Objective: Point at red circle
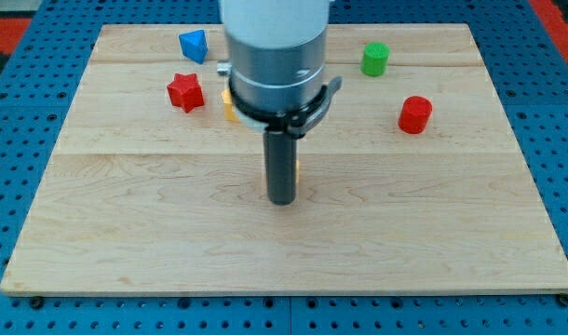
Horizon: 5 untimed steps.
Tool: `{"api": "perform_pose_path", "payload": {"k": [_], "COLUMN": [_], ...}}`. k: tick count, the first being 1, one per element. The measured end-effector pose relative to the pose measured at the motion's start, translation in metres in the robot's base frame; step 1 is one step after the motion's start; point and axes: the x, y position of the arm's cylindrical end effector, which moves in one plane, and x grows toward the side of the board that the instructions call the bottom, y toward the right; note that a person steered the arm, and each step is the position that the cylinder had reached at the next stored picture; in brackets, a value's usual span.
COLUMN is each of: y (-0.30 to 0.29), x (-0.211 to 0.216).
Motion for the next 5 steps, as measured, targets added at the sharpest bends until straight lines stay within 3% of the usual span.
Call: {"api": "perform_pose_path", "payload": {"k": [3,4,5], "y": [0.003,0.003,0.056], "x": [-0.095,-0.098,-0.078]}}
